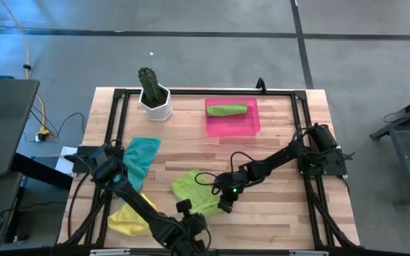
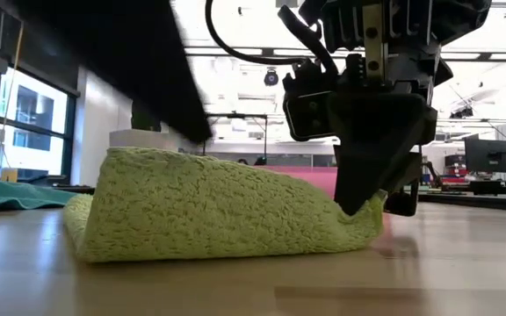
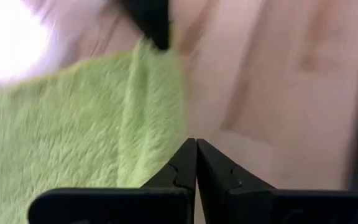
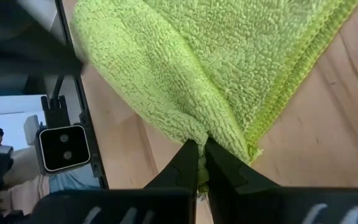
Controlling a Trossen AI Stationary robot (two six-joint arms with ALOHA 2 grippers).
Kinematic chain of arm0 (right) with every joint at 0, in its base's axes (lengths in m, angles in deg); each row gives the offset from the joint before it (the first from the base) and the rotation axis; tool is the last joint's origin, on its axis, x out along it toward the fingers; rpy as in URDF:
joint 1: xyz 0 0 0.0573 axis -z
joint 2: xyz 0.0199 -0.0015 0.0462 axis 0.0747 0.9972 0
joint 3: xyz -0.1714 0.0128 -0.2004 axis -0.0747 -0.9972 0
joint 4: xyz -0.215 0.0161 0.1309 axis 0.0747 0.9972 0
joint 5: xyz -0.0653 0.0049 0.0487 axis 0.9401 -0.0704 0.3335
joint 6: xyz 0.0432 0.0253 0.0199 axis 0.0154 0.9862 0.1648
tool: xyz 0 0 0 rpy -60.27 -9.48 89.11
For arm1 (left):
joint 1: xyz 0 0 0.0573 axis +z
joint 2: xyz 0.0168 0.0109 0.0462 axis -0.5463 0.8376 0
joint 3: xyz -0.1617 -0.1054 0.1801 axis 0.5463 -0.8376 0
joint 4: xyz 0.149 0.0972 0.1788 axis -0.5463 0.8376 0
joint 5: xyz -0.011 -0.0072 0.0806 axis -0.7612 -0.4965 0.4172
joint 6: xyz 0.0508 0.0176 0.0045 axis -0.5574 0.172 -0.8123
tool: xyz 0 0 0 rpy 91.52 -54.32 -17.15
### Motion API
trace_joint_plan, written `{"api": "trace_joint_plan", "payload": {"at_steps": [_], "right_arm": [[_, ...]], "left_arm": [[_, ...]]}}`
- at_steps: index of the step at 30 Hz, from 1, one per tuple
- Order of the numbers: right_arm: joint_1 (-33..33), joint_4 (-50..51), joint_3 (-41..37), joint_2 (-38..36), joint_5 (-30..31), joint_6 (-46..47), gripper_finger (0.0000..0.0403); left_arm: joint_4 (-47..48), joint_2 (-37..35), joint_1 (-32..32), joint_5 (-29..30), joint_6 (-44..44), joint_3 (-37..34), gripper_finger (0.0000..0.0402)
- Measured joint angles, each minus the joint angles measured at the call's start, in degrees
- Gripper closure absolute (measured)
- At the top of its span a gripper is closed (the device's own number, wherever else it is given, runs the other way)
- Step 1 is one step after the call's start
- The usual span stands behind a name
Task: Roll microfiber towels into tight, uniform cylinder then place into a basket
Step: Roll the light green microfiber cloth
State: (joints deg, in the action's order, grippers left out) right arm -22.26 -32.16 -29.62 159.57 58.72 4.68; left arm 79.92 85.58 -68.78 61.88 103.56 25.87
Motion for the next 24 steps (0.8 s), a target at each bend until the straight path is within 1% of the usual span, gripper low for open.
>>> {"api": "trace_joint_plan", "payload": {"at_steps": [7, 11, 14, 17, 20, 24], "right_arm": [[0.00, -0.04, 0.02, 0.00, 0.17, -0.63, 0.0398], [0.00, -0.04, 0.06, -0.02, 0.23, -2.18, 0.0398], [0.00, -0.09, 0.07, -0.02, 1.29, -4.63, 0.0398], [0.00, -0.87, 0.09, -0.02, 1.33, -9.01, 0.0394], [0.00, -1.68, 0.38, -0.02, 1.35, -13.78, 0.0377], [-0.22, -1.68, 1.63, -0.02, 1.21, -21.75, 0.0333]], "left_arm": [[0.33, 0.07, 1.54, -2.71, 7.15, -4.59, 0.0401], [0.27, 0.04, 1.65, -7.55, 9.36, -4.87, 0.0401], [0.21, 0.04, 1.37, -10.22, 11.44, -4.89, 0.0401], [0.23, 0.04, 0.96, -10.39, 12.15, -4.89, 0.0401], [0.17, 0.38, 0.77, -10.36, 12.06, -4.87, 0.0401], [0.23, 1.48, 0.71, -10.08, 12.11, -4.62, 0.0401]]}}
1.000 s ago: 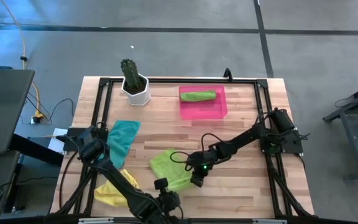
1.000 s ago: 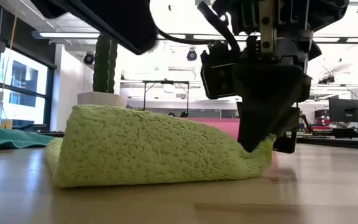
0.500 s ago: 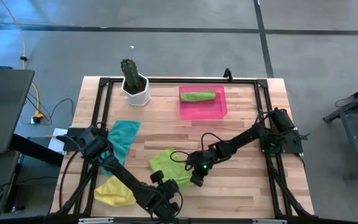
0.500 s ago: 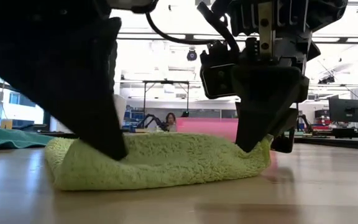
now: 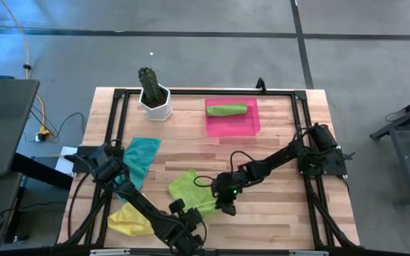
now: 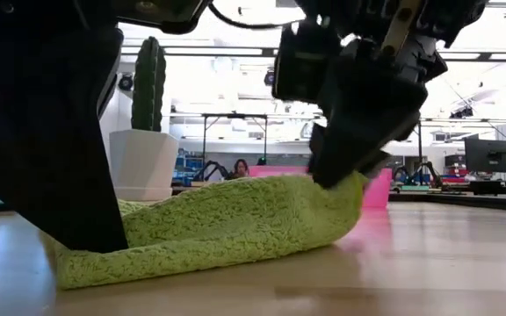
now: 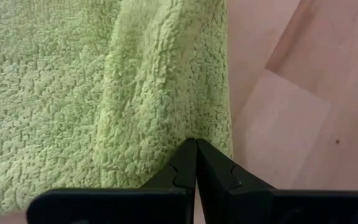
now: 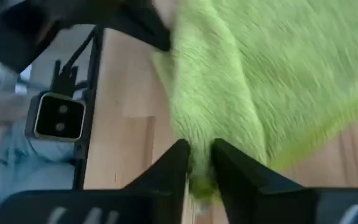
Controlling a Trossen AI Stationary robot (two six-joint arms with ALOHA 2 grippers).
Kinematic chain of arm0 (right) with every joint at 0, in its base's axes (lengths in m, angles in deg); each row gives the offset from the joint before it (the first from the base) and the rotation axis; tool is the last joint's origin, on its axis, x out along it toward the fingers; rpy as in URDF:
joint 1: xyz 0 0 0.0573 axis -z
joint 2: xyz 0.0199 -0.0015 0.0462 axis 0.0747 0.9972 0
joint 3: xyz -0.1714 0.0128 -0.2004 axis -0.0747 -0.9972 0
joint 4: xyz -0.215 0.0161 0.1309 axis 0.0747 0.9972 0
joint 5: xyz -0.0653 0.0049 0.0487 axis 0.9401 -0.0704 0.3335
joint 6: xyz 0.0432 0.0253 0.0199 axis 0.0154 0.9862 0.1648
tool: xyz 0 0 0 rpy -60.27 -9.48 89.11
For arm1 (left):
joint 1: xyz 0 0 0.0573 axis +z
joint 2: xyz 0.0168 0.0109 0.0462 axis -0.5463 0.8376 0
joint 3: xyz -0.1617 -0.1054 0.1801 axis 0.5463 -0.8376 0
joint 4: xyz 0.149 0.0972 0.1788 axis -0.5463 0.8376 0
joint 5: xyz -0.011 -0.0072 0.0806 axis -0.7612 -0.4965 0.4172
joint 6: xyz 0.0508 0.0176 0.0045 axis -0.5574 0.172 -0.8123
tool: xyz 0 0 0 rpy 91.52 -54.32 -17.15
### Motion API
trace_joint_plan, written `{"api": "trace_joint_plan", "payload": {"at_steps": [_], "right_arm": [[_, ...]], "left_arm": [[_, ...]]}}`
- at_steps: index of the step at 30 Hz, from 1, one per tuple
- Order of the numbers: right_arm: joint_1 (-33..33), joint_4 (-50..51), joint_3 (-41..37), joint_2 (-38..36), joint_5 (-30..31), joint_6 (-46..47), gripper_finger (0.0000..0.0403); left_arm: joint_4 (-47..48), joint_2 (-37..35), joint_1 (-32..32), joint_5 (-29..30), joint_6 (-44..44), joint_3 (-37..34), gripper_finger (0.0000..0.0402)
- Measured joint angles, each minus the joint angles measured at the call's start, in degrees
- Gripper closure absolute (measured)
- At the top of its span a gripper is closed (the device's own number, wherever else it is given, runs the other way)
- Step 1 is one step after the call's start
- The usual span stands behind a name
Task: Roll microfiber towels into tight, uniform cylinder then place into a basket
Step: Roll the light green microfiber cloth
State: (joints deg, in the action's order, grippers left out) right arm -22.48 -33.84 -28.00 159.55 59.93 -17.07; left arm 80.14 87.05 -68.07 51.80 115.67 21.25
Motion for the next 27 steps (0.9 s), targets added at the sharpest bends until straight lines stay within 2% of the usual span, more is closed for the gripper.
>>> {"api": "trace_joint_plan", "payload": {"at_steps": [3, 7, 11, 14, 19, 23, 25, 27], "right_arm": [[-0.09, 0.05, 1.57, -0.02, -2.10, -7.28, 0.0297], [-0.58, 2.17, 4.44, -0.02, -8.03, -18.50, 0.0265], [-3.98, 6.14, 6.38, -0.04, -6.52, -32.13, 0.0258], [-7.94, 9.05, 7.10, -0.04, -0.40, -42.36, 0.0265], [-14.91, 10.88, 7.25, 0.15, 19.23, -53.36, 0.0285], [-18.31, 11.30, 7.25, 0.26, 35.94, -54.14, 0.0298], [-18.84, 11.35, 7.25, 0.26, 39.85, -54.08, 0.0303], [-18.76, 11.27, 7.25, 0.46, 40.89, -53.38, 0.0305]], "left_arm": [[0.02, 0.80, -0.05, 0.21, 0.20, 0.04, 0.0401], [0.08, 0.93, -0.22, 0.37, -0.38, 0.00, 0.0401], [0.09, 1.01, -0.47, 0.37, -1.57, -0.05, 0.0401], [0.11, 1.06, -0.77, 0.25, -1.58, -0.08, 0.0401], [0.09, 1.08, -0.75, 0.17, -1.58, -0.11, 0.0401], [0.07, 1.08, -0.75, 0.15, -1.18, -0.16, 0.0401], [0.07, 1.08, -0.75, 0.08, -1.18, -0.16, 0.0401], [0.04, 1.08, -0.75, -0.02, -1.18, -0.18, 0.0401]]}}
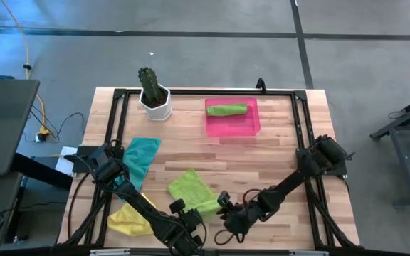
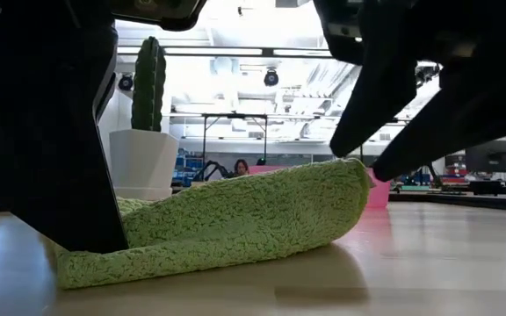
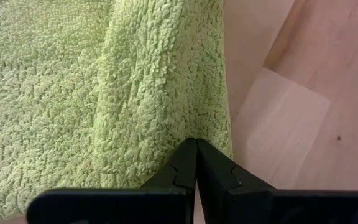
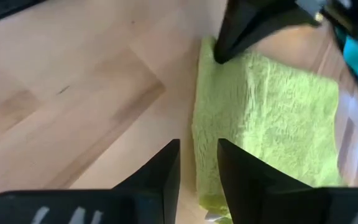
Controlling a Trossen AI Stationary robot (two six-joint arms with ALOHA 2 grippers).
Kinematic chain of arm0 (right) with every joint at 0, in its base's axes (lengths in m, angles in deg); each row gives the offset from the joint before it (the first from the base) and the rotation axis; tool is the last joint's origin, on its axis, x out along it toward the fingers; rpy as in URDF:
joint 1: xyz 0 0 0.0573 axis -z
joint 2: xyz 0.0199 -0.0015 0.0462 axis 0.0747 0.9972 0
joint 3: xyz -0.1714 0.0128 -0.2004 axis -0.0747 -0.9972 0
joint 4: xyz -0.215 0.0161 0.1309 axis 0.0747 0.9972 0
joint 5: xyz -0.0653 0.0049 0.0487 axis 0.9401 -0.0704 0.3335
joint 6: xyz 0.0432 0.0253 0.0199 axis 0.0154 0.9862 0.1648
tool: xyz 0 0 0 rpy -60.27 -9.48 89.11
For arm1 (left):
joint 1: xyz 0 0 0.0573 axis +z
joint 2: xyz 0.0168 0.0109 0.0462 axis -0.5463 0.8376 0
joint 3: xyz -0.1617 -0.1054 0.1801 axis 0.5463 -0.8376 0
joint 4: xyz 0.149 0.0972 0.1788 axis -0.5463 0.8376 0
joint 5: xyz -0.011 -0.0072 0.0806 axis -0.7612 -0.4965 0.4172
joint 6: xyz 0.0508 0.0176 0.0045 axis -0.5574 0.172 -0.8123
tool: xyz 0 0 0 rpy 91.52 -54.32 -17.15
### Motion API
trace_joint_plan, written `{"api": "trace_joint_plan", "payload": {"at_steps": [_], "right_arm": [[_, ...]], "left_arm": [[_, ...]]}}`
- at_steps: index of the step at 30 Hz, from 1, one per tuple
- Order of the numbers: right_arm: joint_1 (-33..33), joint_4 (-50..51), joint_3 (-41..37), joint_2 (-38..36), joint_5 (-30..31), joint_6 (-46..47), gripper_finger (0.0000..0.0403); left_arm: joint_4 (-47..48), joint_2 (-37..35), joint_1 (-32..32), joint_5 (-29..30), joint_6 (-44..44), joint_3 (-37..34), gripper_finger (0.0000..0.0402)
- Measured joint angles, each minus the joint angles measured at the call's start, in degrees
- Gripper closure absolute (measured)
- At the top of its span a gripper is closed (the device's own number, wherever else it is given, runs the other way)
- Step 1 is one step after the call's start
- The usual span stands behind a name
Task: Roll microfiber towels into tight, uniform cylinder then place into a basket
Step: Roll the light green microfiber cloth
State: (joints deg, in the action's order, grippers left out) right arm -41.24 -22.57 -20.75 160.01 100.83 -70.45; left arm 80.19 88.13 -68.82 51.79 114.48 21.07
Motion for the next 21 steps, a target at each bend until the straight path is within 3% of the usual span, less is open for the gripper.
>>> {"api": "trace_joint_plan", "payload": {"at_steps": [14, 21], "right_arm": [[5.00, -1.05, -0.02, 4.15, 0.37, 4.45, 0.0306], [6.04, -1.19, -0.04, 4.17, -7.79, 8.22, 0.0292]], "left_arm": [[-0.07, -0.02, 0.00, -0.03, 0.03, -0.04, 0.0401], [-0.09, -0.02, 0.00, -0.05, 0.04, -0.04, 0.0401]]}}
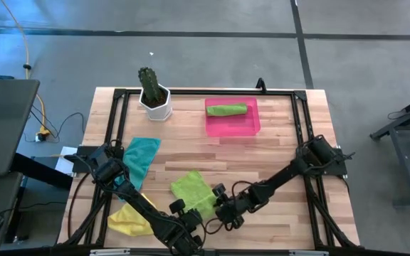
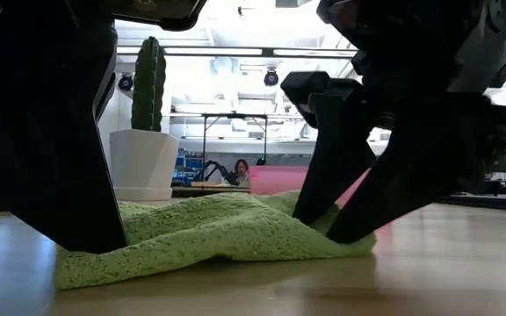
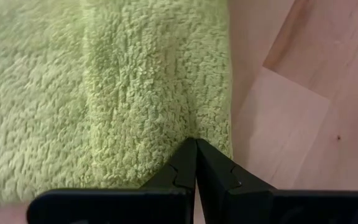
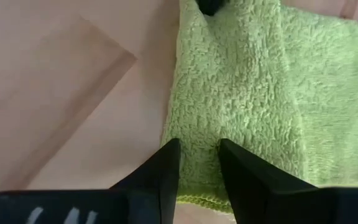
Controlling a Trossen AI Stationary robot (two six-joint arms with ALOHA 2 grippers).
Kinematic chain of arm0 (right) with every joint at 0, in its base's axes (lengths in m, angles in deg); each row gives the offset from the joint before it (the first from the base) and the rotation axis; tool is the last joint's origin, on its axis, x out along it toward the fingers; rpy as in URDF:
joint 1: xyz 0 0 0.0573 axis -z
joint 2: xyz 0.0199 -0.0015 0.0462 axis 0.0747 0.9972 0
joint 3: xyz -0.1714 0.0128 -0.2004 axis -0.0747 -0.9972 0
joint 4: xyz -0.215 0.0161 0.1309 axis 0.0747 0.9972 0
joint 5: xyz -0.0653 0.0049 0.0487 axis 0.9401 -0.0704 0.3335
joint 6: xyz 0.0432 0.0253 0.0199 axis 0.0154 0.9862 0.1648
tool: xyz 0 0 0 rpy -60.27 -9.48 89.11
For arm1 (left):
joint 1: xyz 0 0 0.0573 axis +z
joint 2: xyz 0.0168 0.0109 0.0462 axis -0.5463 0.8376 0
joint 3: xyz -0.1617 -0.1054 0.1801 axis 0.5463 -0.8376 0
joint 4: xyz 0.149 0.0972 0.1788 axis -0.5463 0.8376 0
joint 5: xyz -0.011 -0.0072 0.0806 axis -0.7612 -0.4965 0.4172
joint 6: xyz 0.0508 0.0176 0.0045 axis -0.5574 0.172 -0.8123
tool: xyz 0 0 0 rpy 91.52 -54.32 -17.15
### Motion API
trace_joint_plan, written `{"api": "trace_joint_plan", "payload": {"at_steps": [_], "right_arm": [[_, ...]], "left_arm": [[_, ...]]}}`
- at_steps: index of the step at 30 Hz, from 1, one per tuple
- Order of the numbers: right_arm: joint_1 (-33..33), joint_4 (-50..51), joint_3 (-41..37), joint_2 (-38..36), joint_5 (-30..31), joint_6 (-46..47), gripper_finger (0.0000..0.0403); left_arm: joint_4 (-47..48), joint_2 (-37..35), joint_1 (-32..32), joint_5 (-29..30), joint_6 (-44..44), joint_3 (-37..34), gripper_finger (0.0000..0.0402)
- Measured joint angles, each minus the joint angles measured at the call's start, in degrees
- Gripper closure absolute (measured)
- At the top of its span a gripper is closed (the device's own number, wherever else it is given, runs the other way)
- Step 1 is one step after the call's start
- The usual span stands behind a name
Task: Roll microfiber towels into tight, uniform cylinder then place into a basket
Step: Roll the light green microfiber cloth
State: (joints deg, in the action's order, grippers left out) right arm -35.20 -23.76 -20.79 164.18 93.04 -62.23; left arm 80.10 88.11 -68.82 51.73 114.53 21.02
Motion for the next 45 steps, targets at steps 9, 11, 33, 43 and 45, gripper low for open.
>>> {"api": "trace_joint_plan", "payload": {"at_steps": [9, 11, 33, 43, 45], "right_arm": [[1.48, 2.16, 0.09, -0.15, -6.23, 3.94, 0.0284], [1.77, 3.26, 0.20, -0.23, -7.84, 3.96, 0.0284], [-1.83, 7.29, -0.15, -5.62, -12.49, 8.17, 0.0283], [-6.27, 6.47, -0.15, -5.53, -12.05, 6.28, 0.0269], [-6.28, 5.76, -0.15, -5.53, -12.01, 6.16, 0.0248]], "left_arm": [[-0.07, -0.23, -0.07, -0.26, -0.02, 0.00, 0.0401], [-0.09, -0.70, -0.19, -0.72, -0.42, 0.00, 0.0401], [-0.28, -1.46, -0.42, -1.29, -5.02, -0.04, 0.0401], [-0.67, -1.46, -0.44, -0.95, -5.02, -0.04, 0.0401], [-0.72, -1.46, -0.44, -0.87, -5.02, -0.04, 0.0401]]}}
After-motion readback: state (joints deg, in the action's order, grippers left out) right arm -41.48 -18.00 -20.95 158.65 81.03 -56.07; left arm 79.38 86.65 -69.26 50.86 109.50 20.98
